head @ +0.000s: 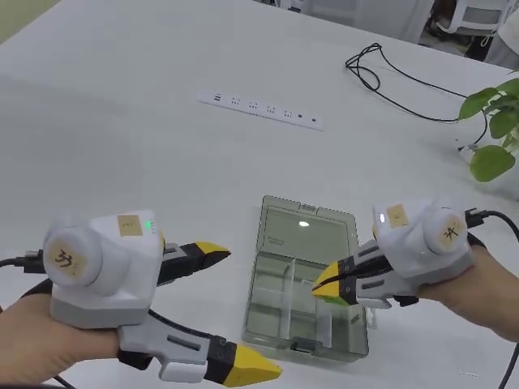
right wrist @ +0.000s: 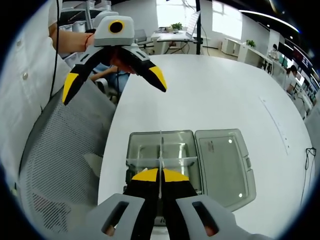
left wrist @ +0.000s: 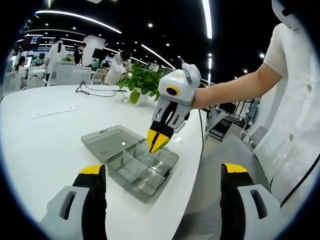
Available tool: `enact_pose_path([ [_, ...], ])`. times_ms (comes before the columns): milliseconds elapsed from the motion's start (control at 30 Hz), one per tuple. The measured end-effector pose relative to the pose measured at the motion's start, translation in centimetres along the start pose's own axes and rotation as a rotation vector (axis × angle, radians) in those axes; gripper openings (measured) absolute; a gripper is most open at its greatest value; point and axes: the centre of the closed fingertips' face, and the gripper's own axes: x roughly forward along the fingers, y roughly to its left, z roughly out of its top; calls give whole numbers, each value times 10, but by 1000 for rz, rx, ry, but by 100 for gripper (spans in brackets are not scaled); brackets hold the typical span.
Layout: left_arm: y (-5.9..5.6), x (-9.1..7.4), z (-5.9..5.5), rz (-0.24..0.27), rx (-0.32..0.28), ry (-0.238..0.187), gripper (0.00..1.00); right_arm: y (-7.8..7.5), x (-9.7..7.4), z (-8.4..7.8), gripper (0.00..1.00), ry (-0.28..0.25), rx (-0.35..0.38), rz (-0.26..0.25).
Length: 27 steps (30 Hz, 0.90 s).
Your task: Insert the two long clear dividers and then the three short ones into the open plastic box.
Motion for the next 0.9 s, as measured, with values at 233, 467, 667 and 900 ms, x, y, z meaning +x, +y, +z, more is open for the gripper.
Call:
enact_pose_path([
  [233, 0, 1, 1, -1, -1, -2, 97, 1, 8, -5, 2, 1, 6, -4],
  [467, 1, 1, 0, -1, -3, -2, 97, 0, 17, -11, 2, 14, -4, -4],
  [667, 2, 1, -1, 1, -6, 0, 97, -1, 24, -16, 2, 39, -19, 2],
  [900, 1, 1, -2, -2, -2, 4, 97, -1, 30, -21, 2, 72, -37, 7],
])
